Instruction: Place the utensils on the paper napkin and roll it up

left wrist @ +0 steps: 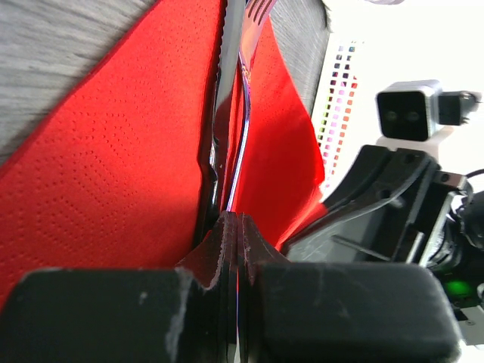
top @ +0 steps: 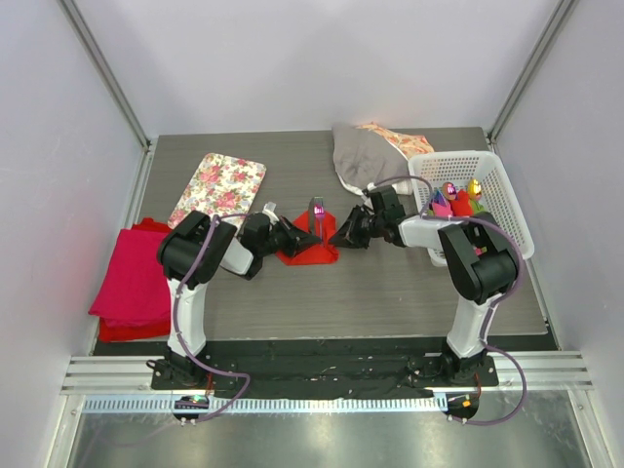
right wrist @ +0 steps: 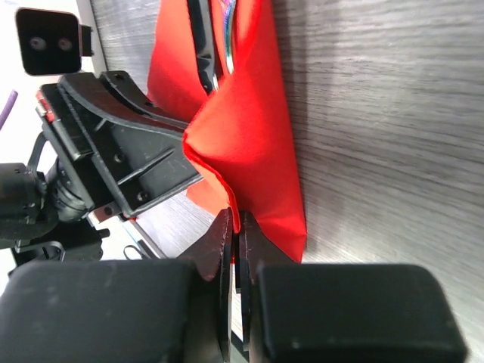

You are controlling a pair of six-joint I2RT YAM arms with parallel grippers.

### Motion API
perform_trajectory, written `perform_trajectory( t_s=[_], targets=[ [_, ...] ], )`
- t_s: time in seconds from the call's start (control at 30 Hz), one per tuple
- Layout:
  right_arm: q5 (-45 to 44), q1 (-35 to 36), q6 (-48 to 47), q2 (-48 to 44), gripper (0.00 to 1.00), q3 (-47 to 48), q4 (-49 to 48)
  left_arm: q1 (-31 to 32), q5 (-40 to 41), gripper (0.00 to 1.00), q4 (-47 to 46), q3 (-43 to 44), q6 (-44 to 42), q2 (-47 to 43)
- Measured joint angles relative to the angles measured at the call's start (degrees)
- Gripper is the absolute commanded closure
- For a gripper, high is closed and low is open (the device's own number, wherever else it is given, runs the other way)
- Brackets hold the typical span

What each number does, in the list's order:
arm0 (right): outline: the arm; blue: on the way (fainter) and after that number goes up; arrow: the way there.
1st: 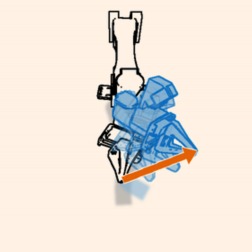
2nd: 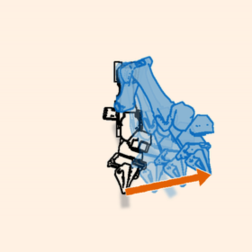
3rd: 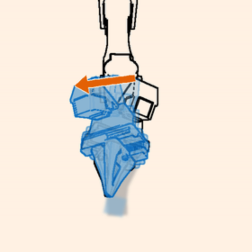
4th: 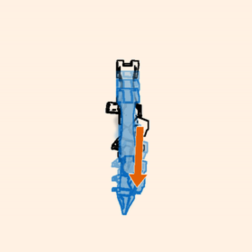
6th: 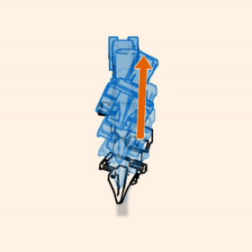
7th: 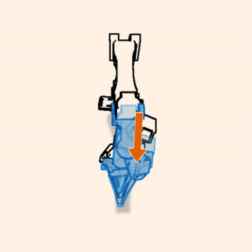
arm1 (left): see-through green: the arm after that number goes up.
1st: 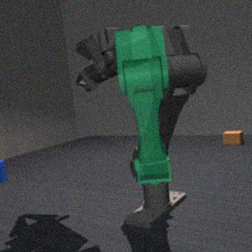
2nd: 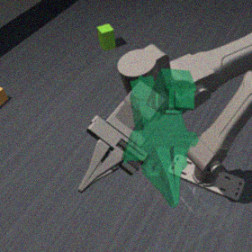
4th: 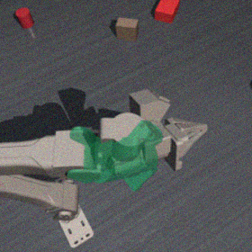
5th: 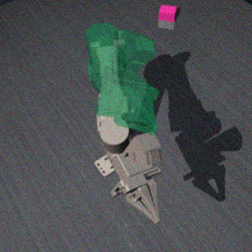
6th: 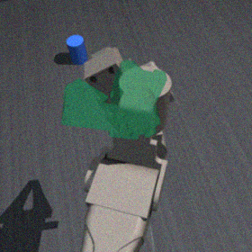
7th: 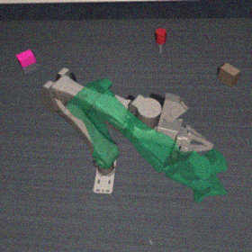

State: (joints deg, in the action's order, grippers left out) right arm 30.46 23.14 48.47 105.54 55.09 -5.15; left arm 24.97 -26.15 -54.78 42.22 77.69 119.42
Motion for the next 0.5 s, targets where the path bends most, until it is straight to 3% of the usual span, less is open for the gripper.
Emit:
perform_trajectory(
  t_s=[0.5],
  targets=[
    [1.7, 0.9, 3.4, 6.1, 0.97, 0.4, -3.2, 0.0, 0.0, 0.96, 0.4, 0.1, -0.2, -0.2]
  ],
)
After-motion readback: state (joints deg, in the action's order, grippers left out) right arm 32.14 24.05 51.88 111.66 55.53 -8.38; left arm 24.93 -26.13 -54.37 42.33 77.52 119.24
